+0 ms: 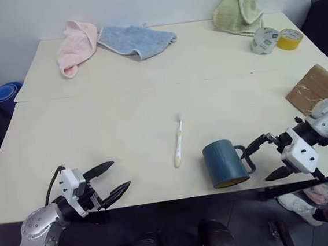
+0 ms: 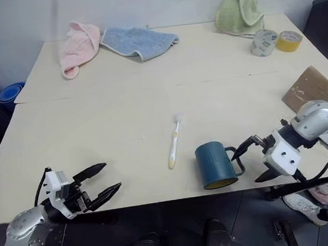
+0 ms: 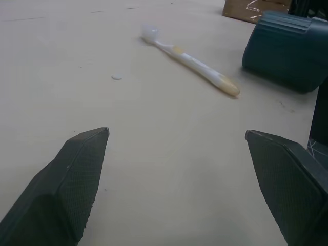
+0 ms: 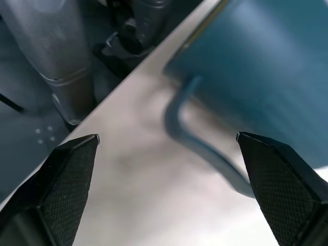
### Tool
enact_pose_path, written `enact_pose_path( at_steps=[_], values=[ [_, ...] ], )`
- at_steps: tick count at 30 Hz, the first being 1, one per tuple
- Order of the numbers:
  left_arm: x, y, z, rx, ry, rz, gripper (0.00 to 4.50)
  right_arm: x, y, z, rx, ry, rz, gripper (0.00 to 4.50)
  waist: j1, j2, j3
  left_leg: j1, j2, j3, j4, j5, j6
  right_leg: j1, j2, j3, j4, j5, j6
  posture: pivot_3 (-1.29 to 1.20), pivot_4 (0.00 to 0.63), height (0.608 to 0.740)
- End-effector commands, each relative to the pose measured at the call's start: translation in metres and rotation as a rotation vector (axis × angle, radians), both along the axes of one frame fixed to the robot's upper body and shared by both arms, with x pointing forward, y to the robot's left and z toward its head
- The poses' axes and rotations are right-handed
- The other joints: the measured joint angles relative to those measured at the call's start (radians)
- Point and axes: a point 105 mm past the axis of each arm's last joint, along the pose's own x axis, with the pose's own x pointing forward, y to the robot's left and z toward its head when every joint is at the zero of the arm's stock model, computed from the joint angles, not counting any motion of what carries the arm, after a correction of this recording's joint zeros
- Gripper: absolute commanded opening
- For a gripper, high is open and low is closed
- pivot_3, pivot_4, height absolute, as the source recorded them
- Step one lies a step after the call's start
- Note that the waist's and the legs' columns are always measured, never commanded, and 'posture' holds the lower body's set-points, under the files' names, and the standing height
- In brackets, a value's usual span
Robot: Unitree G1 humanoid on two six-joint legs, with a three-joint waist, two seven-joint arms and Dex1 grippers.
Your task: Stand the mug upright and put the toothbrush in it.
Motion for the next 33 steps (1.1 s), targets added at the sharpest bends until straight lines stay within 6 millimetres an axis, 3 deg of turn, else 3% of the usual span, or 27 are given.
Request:
enact_pose_path(
  at_steps=[1,13,16,21,26,33],
  values=[
    [0.004,-0.002,0.008,-0.027,-0.034,-0.005,4.5,0.0,0.007,-0.006,-0.07,0.055,0.041,3.92,0.003,0.0,0.0,0.0,0.0,0.0,0.0,0.0,0.0,0.0,0.0,0.0,0.0,0.0,0.0,0.0,0.15,0.74],
    [0.005,-0.002,0.008,-0.031,-0.037,0.019,4.5,0.008,0.014,0.014,-0.069,0.119,-0.065,0.07,0.004,0.0,0.0,-0.001,0.0,-0.001,0.001,0.0,0.0,0.0,0.0,-0.002,0.0,0.0,-0.001,0.0,0.15,0.74],
    [0.005,-0.002,0.008,-0.035,-0.038,0.024,4.5,0.007,0.02,0.019,0.002,0.164,-0.1,0.03,0.005,0.0,0.0,-0.001,0.0,-0.001,0.001,0.0,0.0,0.0,0.0,-0.003,0.0,0.0,-0.001,0.0,0.15,0.74],
    [0.003,-0.002,0.008,-0.033,-0.042,0.033,4.5,0.009,0.039,0.049,0.343,0.421,-0.274,0.03,0.008,0.0,0.0,-0.002,0.0,-0.002,0.001,0.0,0.0,0.0,0.0,-0.006,0.001,0.001,-0.001,0.0,0.15,0.74],
    [0.002,-0.001,0.009,-0.033,-0.048,0.042,4.5,0.025,0.053,0.083,0.733,0.629,-0.43,0.03,0.009,0.0,0.0,-0.002,0.002,-0.002,0.001,0.0,0.0,0.0,-0.001,-0.01,0.0,0.002,-0.003,0.0,0.15,0.74],
    [0.01,-0.004,0.015,-0.035,-0.065,0.024,4.5,0.063,0.06,0.072,1.144,0.964,-0.735,0.03,0.013,-0.001,0.0,-0.002,0.002,-0.002,0.001,0.0,-0.001,0.0,-0.001,-0.01,0.002,0.002,-0.003,0.0,0.15,0.74]
  ],
)
